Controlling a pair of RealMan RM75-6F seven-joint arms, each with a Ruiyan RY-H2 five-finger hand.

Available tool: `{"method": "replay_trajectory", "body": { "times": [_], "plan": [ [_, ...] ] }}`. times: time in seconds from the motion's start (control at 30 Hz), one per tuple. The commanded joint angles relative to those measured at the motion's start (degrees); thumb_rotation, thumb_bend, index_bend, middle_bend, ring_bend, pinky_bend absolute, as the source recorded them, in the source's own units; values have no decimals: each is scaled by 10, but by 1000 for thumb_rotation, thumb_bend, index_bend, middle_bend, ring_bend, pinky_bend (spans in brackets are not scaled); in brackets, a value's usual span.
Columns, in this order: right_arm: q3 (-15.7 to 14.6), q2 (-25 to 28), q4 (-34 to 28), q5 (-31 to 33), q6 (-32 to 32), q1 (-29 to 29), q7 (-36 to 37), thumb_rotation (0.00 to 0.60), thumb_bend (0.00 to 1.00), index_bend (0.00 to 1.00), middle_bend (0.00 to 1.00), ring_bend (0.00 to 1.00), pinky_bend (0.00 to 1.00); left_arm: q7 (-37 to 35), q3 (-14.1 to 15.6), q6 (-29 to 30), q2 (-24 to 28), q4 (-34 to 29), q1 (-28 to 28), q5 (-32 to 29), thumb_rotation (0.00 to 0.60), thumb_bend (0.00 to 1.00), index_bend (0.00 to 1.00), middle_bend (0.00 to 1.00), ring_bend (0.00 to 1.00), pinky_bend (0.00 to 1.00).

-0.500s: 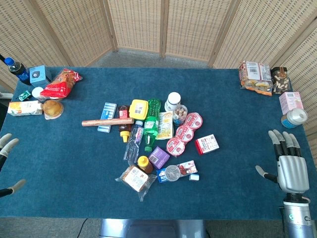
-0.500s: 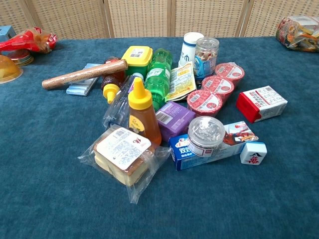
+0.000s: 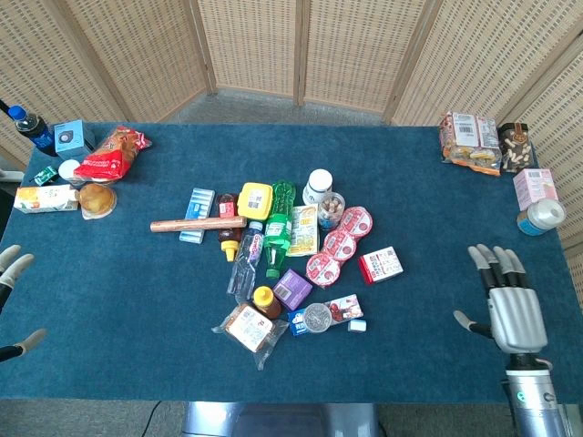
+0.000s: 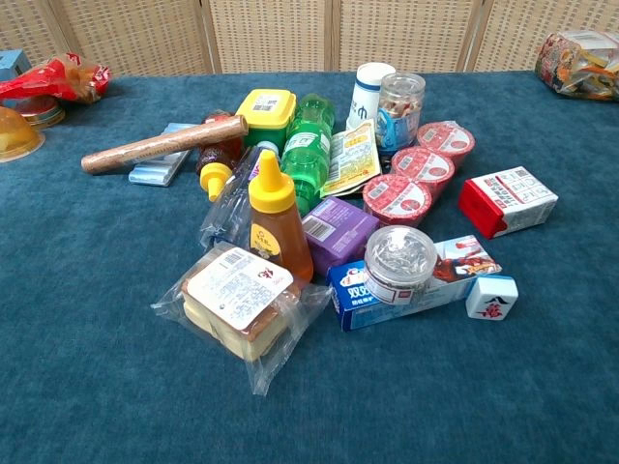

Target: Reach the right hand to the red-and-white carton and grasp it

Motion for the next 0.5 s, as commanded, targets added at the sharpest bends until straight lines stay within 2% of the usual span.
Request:
{"method": "replay_trajectory", "body": {
  "times": [0.03,0.27,0.5],
  "plan": [
    [-2,-16,11,0,-48,31,-13,600,0,0,0,0,0,5,-1,-3,-3,1,-2,-4,600,25,98,0,0,0],
    [14,-51,30,16,-138,100,-39,600,0,0,0,0,0,17,-3,-9,-10,2,-5,-14,600,24,99,0,0,0],
    [27,-99,82,44,-214,160,-46,600,0,0,0,0,0,17,-5,-13,-12,7,-8,-23,600,25,98,0,0,0]
  ]
}}
